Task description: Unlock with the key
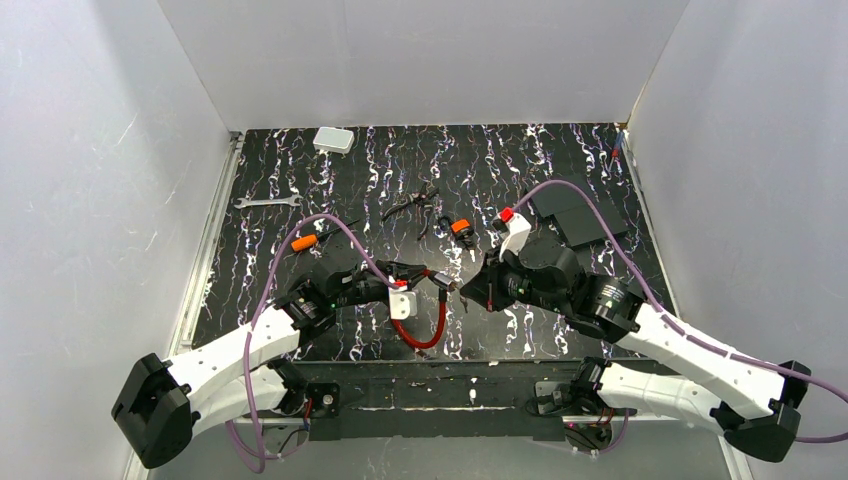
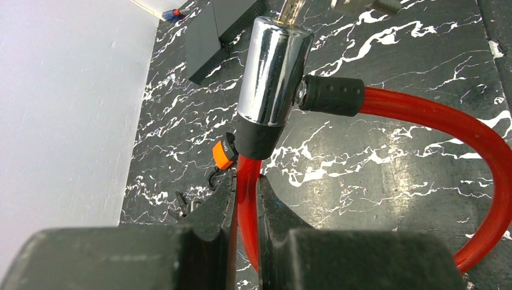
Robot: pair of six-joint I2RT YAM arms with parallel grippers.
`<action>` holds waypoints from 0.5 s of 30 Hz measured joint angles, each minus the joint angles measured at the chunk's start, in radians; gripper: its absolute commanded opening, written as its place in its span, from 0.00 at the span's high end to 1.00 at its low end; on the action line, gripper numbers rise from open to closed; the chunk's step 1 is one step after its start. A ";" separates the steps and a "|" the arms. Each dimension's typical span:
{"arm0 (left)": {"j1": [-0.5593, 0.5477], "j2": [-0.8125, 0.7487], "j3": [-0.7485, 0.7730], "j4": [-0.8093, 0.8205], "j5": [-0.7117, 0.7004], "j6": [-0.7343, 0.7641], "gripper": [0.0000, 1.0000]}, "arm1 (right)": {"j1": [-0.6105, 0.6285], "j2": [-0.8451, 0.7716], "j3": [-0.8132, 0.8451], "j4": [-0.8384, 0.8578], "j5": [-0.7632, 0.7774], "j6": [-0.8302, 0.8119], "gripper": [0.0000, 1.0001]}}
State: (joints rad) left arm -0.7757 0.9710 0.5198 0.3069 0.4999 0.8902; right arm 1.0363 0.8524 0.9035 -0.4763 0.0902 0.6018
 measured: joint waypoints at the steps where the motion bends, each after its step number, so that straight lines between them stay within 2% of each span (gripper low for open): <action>1: 0.000 0.000 0.000 0.000 -0.002 0.000 1.00 | 0.000 0.002 0.000 0.000 0.000 0.000 0.99; 15: 0.000 -0.002 -0.003 0.000 -0.017 0.009 1.00 | 0.000 0.074 0.077 -0.068 -0.003 -0.008 0.99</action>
State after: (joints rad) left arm -0.7757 0.9691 0.5167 0.3065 0.4831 0.8993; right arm 1.0363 0.9260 0.9802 -0.5438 0.0872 0.5938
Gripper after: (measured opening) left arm 0.069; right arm 0.032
